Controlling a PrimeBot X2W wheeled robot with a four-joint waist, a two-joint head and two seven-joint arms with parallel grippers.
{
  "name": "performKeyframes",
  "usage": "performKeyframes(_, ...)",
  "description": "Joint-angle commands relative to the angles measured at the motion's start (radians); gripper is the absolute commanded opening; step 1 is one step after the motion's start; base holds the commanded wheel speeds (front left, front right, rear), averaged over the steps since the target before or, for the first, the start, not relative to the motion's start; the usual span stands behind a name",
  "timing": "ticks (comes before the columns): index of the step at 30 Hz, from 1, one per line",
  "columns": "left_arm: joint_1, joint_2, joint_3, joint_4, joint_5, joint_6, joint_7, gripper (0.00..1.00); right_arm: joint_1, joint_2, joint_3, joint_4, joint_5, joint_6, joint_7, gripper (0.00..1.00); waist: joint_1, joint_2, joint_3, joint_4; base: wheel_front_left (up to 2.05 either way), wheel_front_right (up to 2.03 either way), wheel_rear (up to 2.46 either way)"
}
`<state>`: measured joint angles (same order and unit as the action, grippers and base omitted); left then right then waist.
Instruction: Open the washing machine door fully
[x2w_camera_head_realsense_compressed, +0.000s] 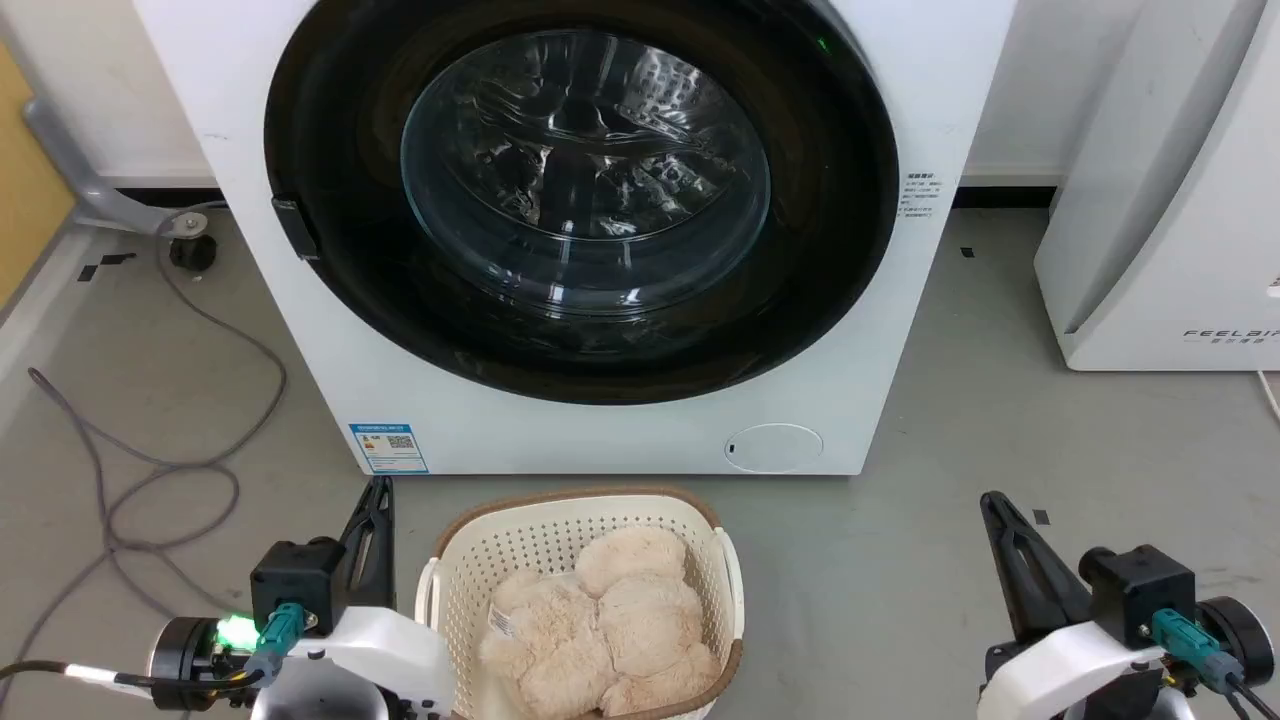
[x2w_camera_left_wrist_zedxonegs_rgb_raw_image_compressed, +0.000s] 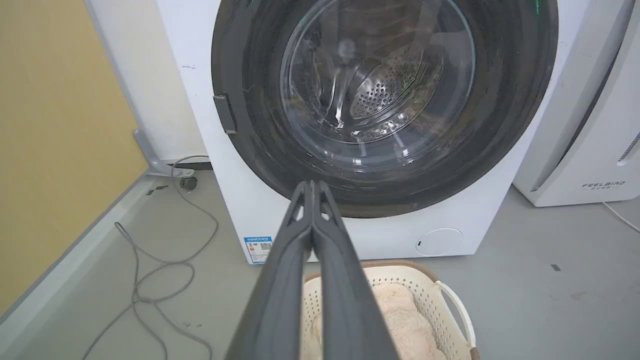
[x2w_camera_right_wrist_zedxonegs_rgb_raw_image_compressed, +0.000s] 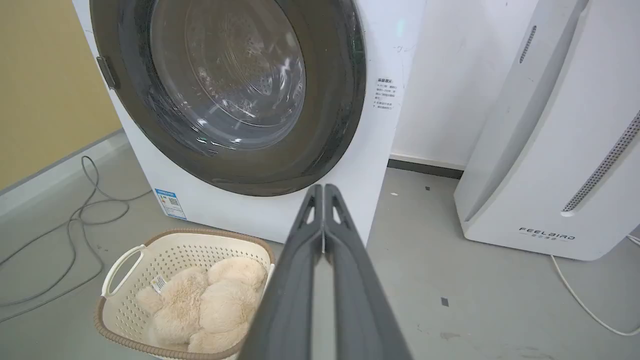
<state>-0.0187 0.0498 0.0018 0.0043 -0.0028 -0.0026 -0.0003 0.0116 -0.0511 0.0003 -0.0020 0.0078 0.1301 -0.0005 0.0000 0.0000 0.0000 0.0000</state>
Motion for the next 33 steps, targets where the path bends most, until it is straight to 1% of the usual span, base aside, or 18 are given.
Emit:
performKeyframes(1,0.019,0.0,-0.002,-0.004,0.003,0.003,0.0,0.0,-0.012,0.001,0.0,0.002,-0.008,0.001,0.0,0.0,0.0,0.0,0.0,0.0,0.0,0.0,0.0)
performKeyframes(33,0.019,0.0,-0.002,-0.004,0.003,0.003,0.0,0.0,-0.012,0.001,0.0,0.002,-0.008,0.001,0.0,0.0,0.0,0.0,0.0,0.0,0.0,0.0,0.0)
